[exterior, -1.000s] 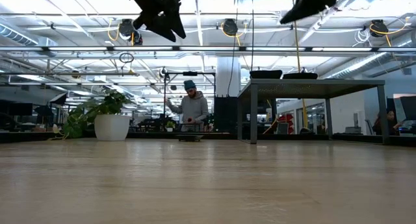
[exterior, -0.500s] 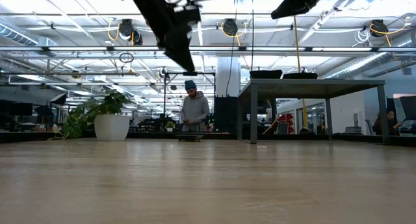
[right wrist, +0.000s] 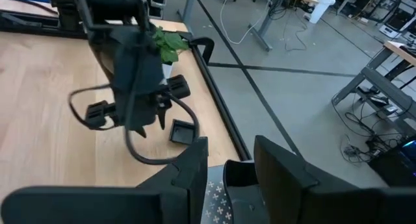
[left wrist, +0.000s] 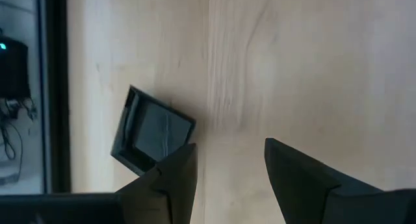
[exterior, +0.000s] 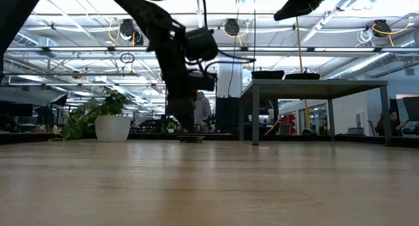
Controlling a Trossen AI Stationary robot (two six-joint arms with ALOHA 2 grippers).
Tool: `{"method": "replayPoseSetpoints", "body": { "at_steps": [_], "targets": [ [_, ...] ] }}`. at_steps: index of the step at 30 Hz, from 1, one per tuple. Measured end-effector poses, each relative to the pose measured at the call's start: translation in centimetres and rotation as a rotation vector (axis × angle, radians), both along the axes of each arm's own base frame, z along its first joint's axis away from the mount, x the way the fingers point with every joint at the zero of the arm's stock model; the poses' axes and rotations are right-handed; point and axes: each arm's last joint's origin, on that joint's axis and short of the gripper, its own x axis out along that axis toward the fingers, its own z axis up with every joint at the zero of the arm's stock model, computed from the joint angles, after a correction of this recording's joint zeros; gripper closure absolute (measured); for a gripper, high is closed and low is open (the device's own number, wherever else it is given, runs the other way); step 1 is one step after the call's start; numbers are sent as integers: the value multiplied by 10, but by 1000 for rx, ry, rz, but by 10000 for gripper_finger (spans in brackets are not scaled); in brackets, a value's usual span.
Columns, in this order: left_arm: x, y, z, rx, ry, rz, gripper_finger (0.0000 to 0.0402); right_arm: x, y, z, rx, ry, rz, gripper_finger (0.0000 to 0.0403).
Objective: Pick & Place Mini shaped plates
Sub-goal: Move the square plate to the center of the table
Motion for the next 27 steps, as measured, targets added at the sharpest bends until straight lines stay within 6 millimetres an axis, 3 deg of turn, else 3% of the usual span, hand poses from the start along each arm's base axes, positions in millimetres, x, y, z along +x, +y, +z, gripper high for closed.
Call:
{"method": "replayPoseSetpoints", "body": {
  "at_steps": [5, 12, 16, 19, 27],
  "targets": [
    [-1, 13, -13, -8, 20, 38, 218, 0, 0, -1, 4, 5, -2, 287],
    [-4, 38, -10, 1, -53, 98, 218, 0, 0, 0, 4, 4, -9, 287],
    [-7, 52, -14, -117, -105, 110, 218, 0, 0, 0, 4, 4, -9, 287],
    [-11, 54, -18, -199, -98, 107, 218, 0, 0, -1, 4, 4, -9, 287],
    [-10, 55, -24, -169, -74, 106, 218, 0, 0, 0, 4, 4, -9, 287]
  ]
}}
